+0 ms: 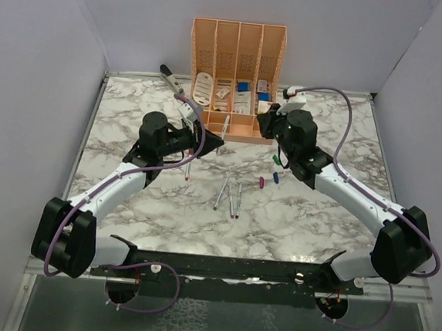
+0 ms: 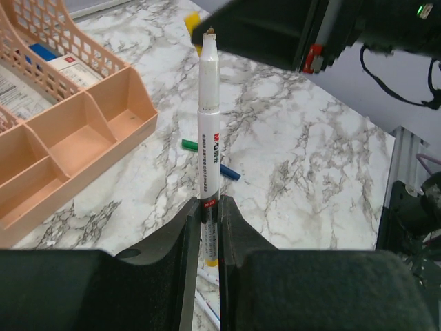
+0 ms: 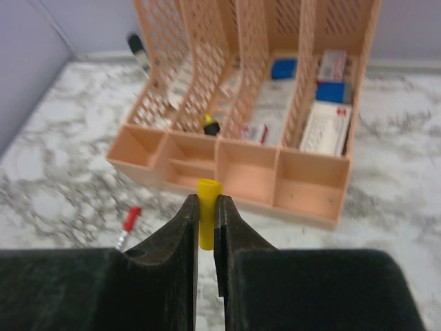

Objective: Insert the pens into the pen caps

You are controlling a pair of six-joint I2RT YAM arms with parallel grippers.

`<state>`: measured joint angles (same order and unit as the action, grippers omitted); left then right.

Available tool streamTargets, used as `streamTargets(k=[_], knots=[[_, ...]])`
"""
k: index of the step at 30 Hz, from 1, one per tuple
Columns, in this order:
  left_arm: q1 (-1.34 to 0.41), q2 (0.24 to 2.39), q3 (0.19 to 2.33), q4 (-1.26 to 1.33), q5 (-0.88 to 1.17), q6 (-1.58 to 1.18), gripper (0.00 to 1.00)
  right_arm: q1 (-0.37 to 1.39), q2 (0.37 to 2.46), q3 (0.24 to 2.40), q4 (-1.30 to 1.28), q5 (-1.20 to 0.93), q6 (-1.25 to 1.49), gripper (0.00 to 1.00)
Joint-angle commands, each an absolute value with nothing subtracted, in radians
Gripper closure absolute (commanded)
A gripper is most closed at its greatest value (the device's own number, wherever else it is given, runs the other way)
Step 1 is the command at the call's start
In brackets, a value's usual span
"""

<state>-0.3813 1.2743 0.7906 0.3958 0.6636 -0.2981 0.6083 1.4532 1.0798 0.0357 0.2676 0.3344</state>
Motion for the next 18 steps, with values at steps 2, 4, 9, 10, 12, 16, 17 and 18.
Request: streamTargets(k=[2, 4, 9, 10, 12, 16, 17, 18], knots=[[-0.378, 1.28, 0.795, 0.585, 0.837, -0.377, 1.0, 0.606, 1.39, 1.006, 0.491, 0.088, 0.244, 0.99], [-0.378, 1.29, 0.793, 0.642, 0.874, -0.435, 1.0, 0.605, 1.376, 0.989, 0.575, 0.034, 0.257, 0.99], [-0.379, 1.321, 0.817, 0.7, 0.927, -0.557, 1.0, 0.606, 1.35, 0.956, 0.78, -0.039, 0.294, 0.99], [-0.379, 1.327, 0.827, 0.701, 0.936, -0.572, 1.0, 0.606, 1.348, 0.958, 0.804, -0.043, 0.304, 0.99], [-0.379, 1.335, 0.843, 0.7, 0.951, -0.603, 1.0, 0.606, 1.346, 0.967, 0.844, -0.056, 0.324, 0.99], [-0.38, 1.332, 0.855, 0.694, 0.939, -0.646, 1.0, 0.606, 1.348, 1.006, 0.862, -0.105, 0.363, 0.99], [-0.379, 1.327, 0.859, 0.682, 0.928, -0.647, 1.0, 0.606, 1.348, 1.013, 0.863, -0.116, 0.375, 0.99], [-0.38, 1.324, 0.865, 0.663, 0.916, -0.641, 1.0, 0.606, 1.347, 1.018, 0.862, -0.132, 0.39, 0.99]])
